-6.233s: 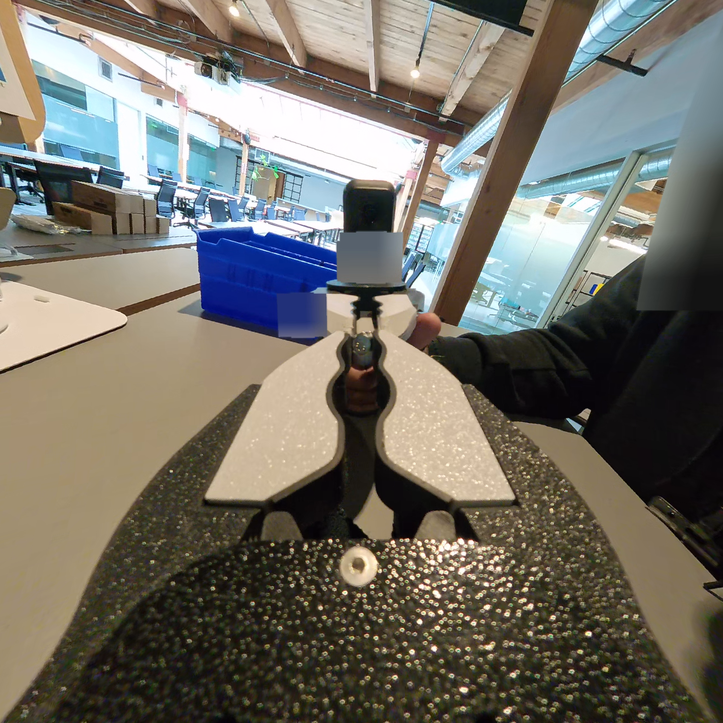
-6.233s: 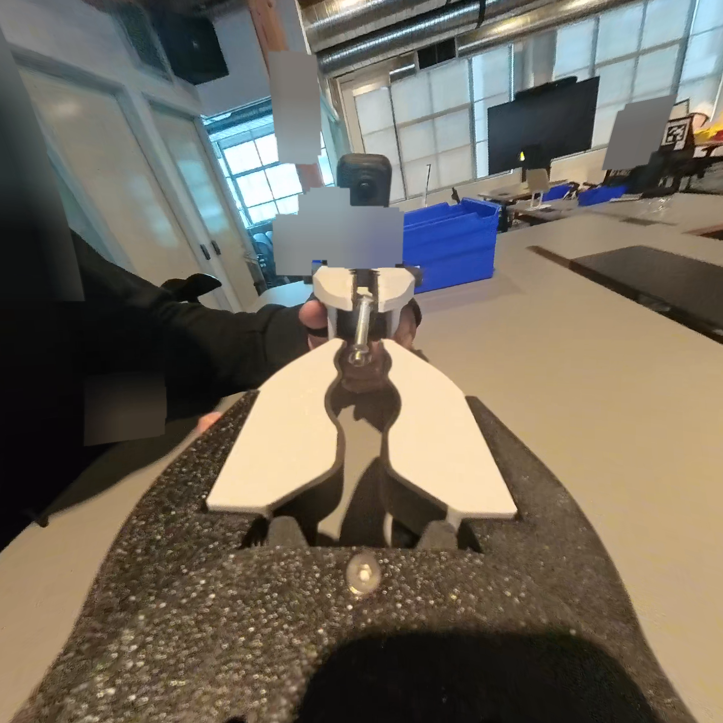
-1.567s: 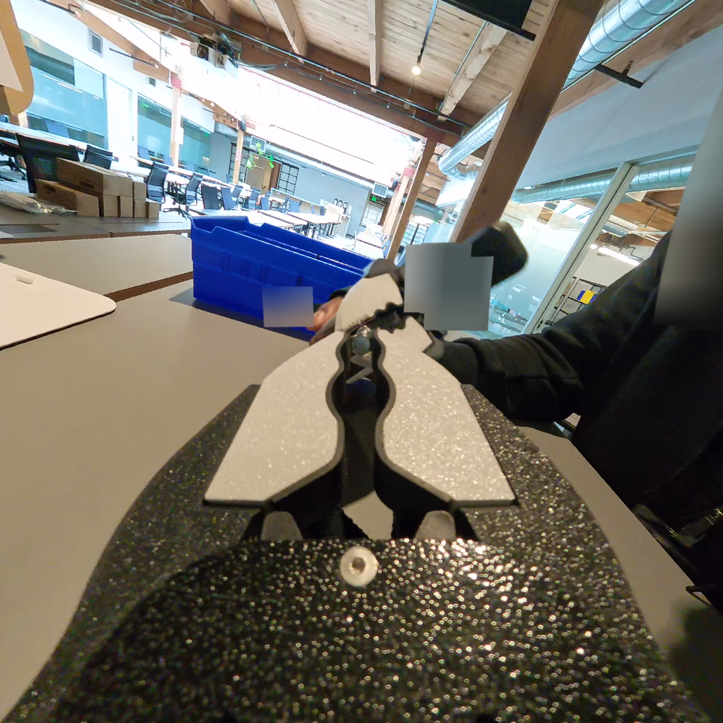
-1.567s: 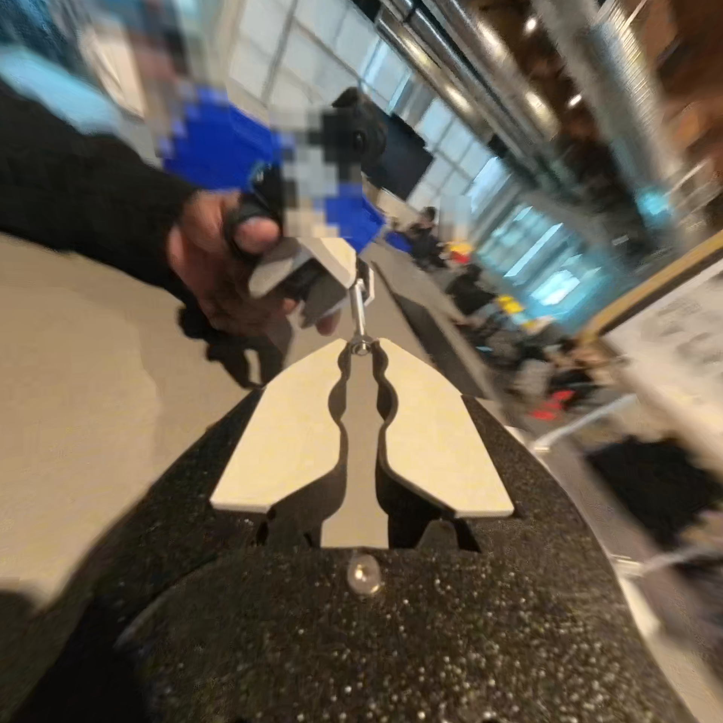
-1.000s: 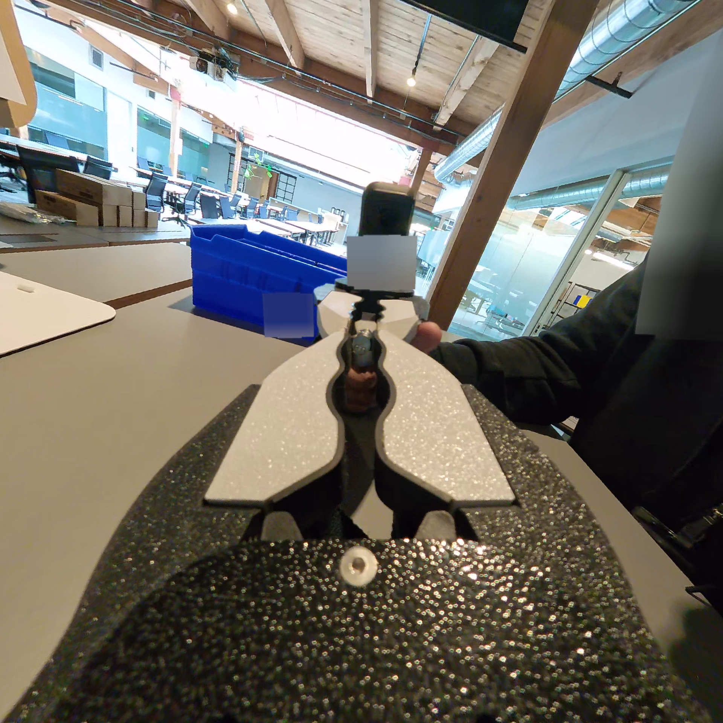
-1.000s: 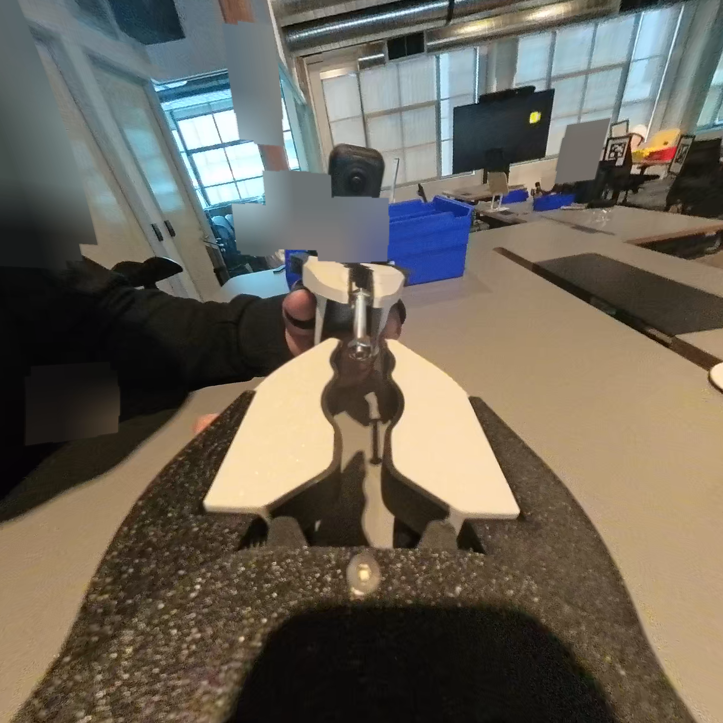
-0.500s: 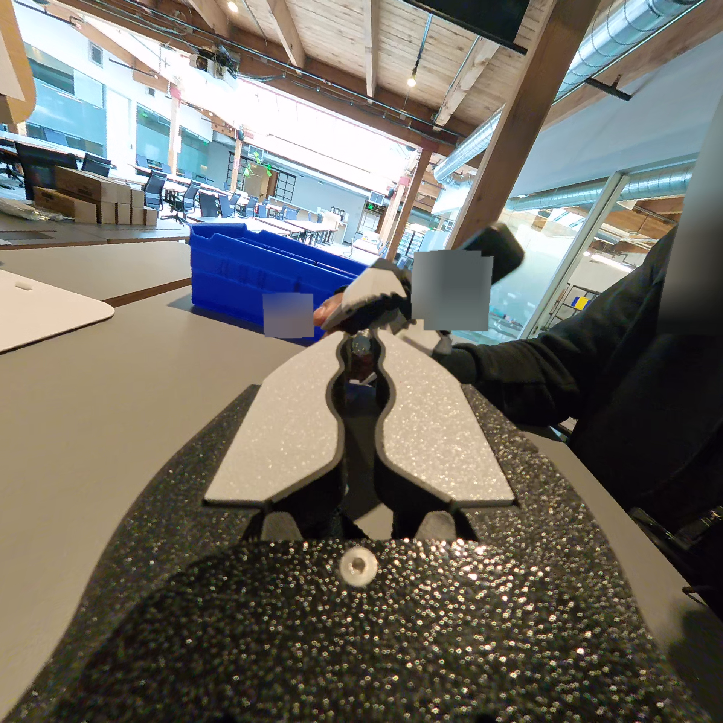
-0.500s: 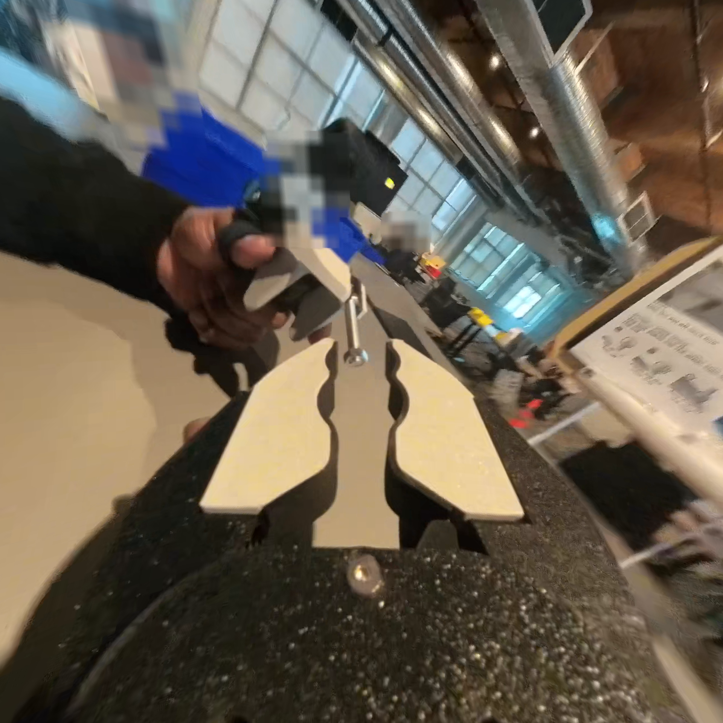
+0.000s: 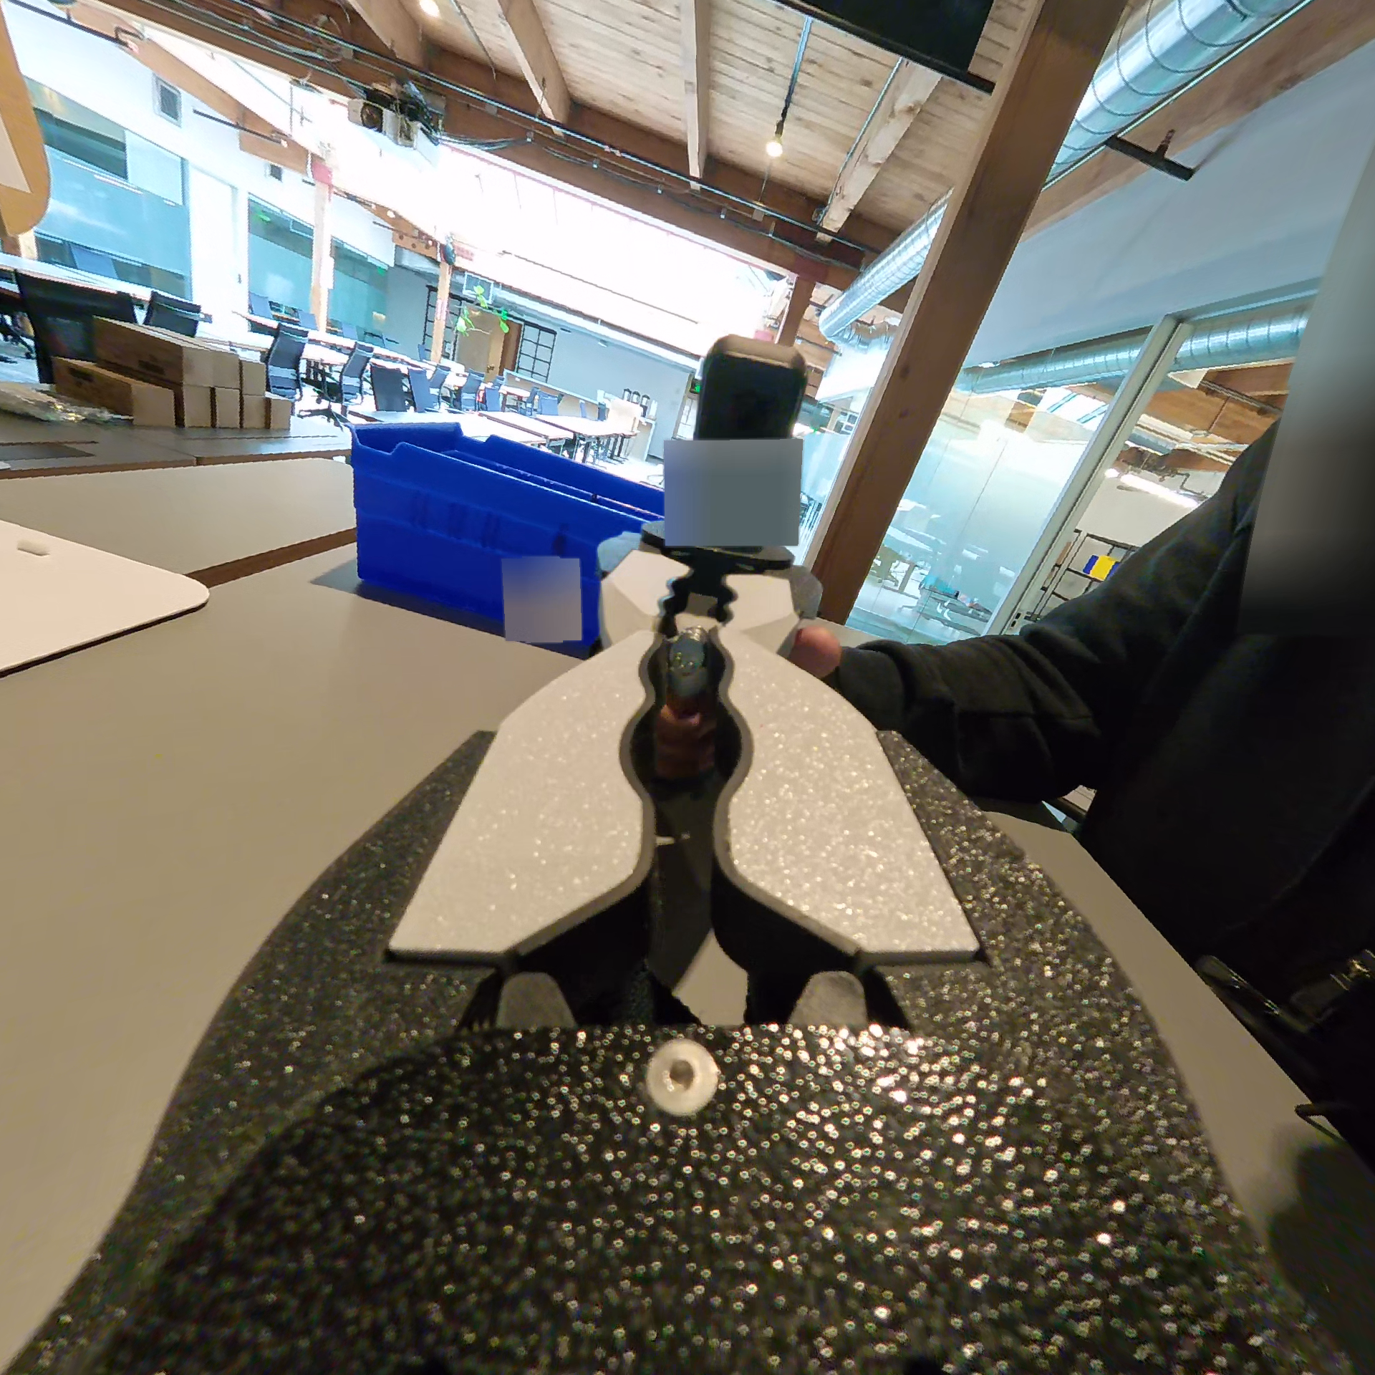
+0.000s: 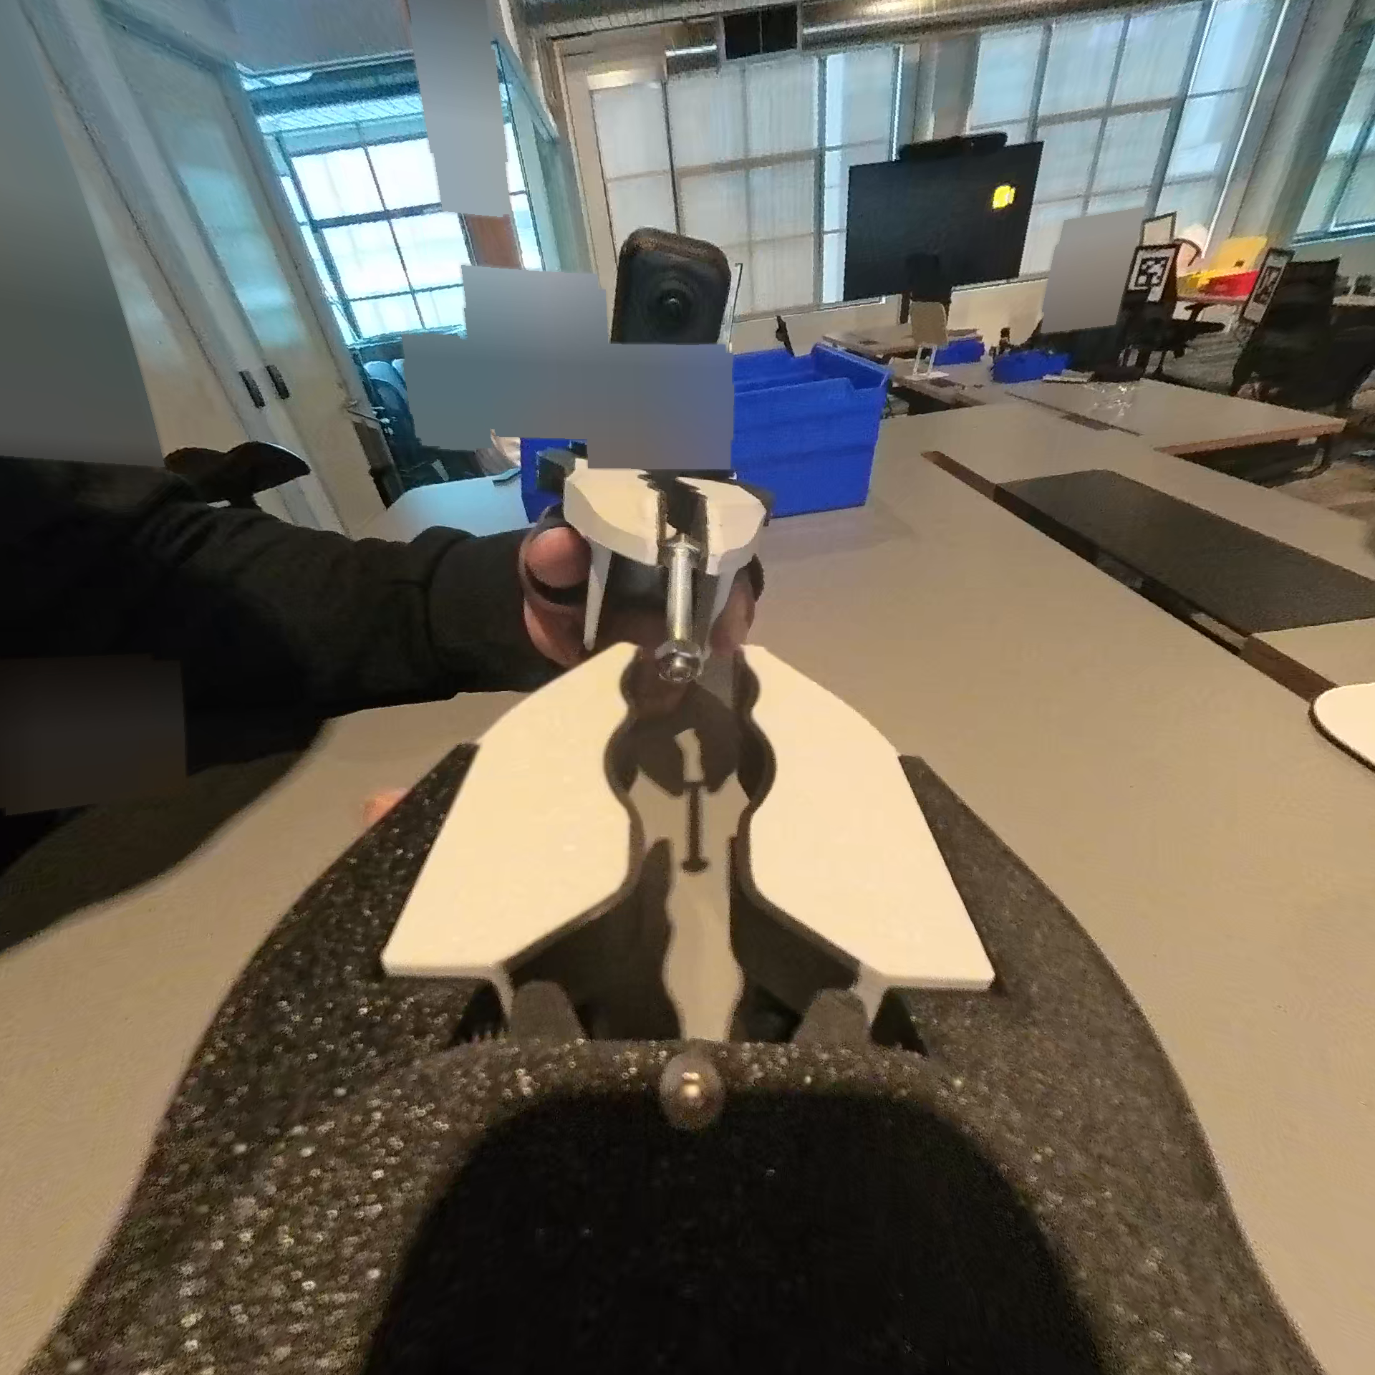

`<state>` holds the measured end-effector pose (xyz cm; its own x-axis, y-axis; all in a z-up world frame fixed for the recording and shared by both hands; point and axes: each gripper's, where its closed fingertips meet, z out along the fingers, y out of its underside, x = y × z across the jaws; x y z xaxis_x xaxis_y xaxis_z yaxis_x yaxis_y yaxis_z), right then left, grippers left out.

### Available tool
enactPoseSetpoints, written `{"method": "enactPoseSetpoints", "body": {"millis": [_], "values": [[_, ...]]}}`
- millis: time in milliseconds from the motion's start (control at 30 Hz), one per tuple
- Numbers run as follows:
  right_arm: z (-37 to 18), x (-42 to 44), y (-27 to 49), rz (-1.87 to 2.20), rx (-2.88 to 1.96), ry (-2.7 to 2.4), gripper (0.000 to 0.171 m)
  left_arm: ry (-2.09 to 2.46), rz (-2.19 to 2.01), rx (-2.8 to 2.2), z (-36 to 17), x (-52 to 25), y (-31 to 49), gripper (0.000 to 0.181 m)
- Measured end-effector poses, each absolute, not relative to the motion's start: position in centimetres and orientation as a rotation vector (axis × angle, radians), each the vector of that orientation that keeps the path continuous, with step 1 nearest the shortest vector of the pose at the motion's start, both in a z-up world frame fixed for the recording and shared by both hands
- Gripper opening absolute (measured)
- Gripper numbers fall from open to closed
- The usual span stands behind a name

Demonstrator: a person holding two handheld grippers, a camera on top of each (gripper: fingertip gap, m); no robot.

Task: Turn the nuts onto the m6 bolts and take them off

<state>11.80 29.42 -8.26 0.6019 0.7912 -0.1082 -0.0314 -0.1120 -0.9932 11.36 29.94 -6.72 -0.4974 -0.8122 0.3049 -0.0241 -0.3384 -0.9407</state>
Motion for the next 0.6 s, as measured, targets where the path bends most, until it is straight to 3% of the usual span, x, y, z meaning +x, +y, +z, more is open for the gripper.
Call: {"method": "enactPoseSetpoints", "body": {"millis": [67,367,533,600], "values": [[-8.17,11.76,29.34,0.744,-1.513,-0.690,0.011,1.347,-1.889,-1.117,-6.72,11.37,29.96,0.010],[-8.77,12.50,29.80,-0.165,-1.284,-1.006,0.011,1.366,-1.884,-1.125,-6.91,11.47,29.79,0.010],[-8.15,12.22,29.39,0.141,-1.333,-0.893,0.036,1.352,-1.895,-1.118,-6.75,11.35,29.91,0.010],[-7.86,12.22,29.18,0.330,-1.372,-0.827,0.037,1.356,-1.892,-1.118,-6.78,11.37,29.86,0.010]]}}
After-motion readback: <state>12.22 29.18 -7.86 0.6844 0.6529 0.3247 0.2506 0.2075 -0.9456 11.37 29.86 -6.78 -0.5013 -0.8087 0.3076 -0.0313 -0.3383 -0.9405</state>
